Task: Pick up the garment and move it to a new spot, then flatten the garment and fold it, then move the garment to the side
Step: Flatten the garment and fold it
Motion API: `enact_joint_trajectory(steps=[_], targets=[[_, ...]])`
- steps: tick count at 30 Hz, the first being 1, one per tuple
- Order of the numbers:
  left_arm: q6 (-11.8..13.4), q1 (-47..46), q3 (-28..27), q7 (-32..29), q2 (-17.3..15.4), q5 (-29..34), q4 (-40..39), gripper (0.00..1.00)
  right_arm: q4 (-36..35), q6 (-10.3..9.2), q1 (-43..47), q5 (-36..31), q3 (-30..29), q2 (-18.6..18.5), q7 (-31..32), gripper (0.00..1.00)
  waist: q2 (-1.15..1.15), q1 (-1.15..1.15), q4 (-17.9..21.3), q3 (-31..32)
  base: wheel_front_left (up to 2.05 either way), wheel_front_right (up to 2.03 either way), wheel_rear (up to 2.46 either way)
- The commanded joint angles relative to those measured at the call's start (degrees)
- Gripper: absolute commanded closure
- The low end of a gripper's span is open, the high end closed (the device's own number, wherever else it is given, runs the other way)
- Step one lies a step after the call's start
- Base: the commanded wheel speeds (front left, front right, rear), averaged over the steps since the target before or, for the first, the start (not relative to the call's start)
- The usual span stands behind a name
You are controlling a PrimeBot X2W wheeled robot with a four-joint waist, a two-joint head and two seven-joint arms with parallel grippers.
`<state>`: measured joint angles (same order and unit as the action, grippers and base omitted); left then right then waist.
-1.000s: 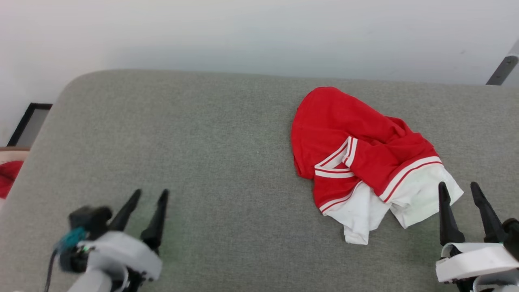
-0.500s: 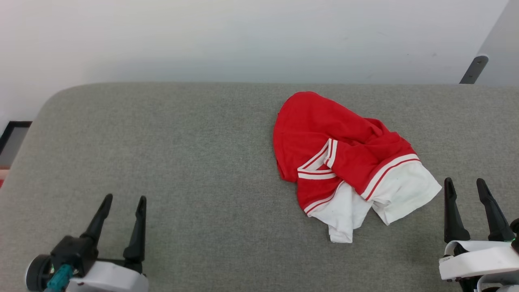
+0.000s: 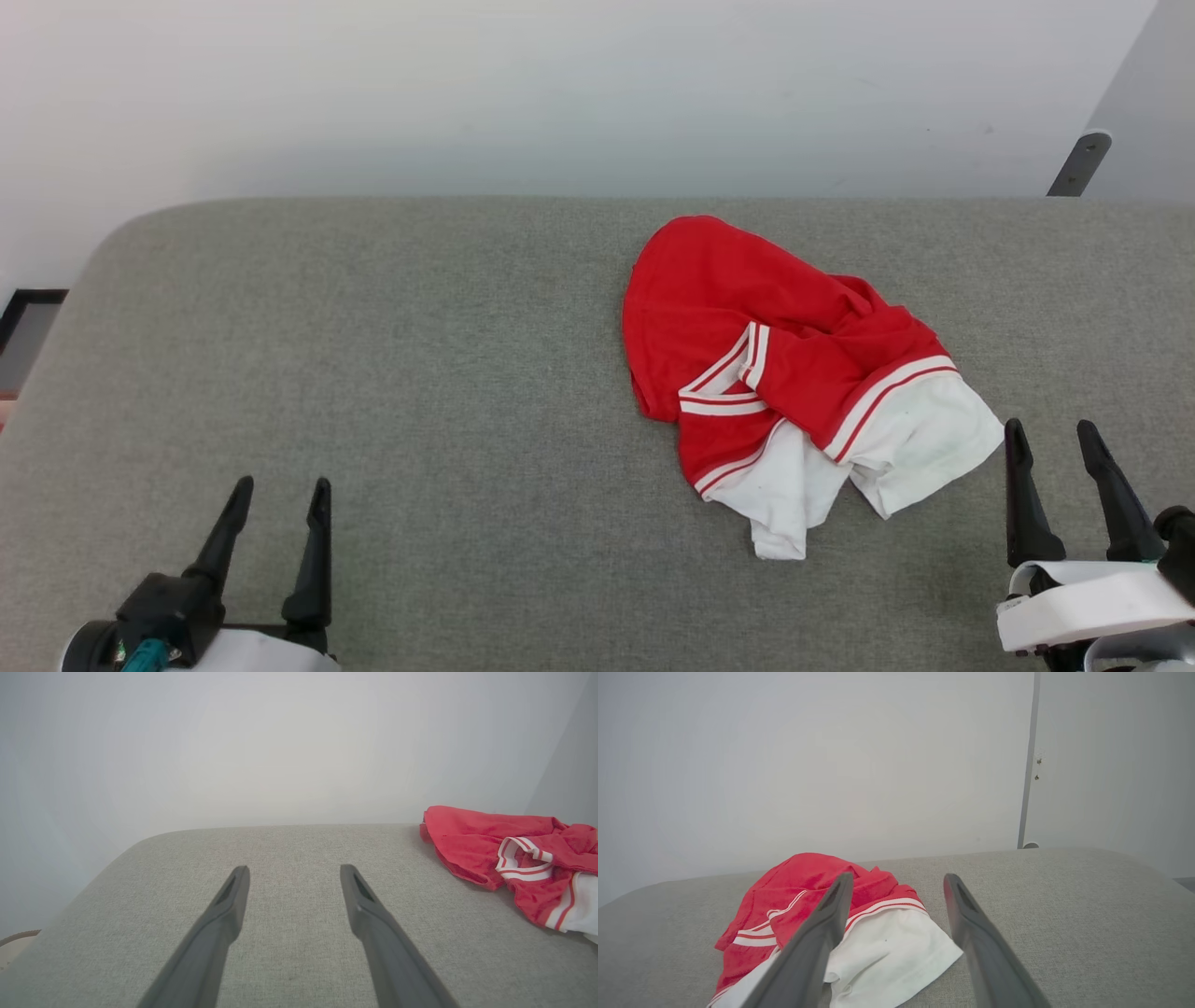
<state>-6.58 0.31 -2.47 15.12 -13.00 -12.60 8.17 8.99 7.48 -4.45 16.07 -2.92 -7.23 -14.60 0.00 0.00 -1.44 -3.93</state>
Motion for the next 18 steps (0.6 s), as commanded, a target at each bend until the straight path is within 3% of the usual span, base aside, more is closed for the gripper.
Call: enact_joint_trajectory(steps=[1, 5, 8, 14, 18], targets=[[-0.4, 0.3, -0.4, 0.0, 0.3, 0.5, -0.2, 0.0, 0.2, 0.03, 0.0, 0.1, 0.2, -0.2, 0.4, 0.0, 0.0, 0.0, 0.0, 0.0, 0.0, 0.0, 0.0], [-0.6, 0.3, -0.9, 0.0, 1.4, 0.9, -0.1, 0.0, 1.2, 0.03, -1.0, 0.4, 2.8, -2.0, 5.2, 0.0, 0.0, 0.0, 0.0, -0.3, 0.0, 0.0, 0.0], [-0.7, 0.3, -1.2, 0.0, 2.4, 1.0, 0.2, 0.0, 0.7, 0.03, -2.8, 0.8, 8.3, -6.1, 12.0, 0.0, 0.0, 0.0, 0.1, -0.8, 0.0, 0.0, 0.0], [-0.9, -0.8, -1.1, 0.0, 3.8, 0.9, 0.9, 0.0, -2.3, 0.03, -8.3, 5.2, 24.1, -20.5, 31.4, 0.0, 0.0, 0.0, -0.7, -2.3, 0.0, 0.0, 0.0], [-1.0, -2.0, -0.5, 0.0, 4.6, 0.5, 1.1, 0.0, -5.5, 0.02, -13.3, 9.4, 32.9, -29.4, 40.2, 0.0, 0.0, 0.0, -1.7, -4.0, 0.0, 0.0, 0.0]])
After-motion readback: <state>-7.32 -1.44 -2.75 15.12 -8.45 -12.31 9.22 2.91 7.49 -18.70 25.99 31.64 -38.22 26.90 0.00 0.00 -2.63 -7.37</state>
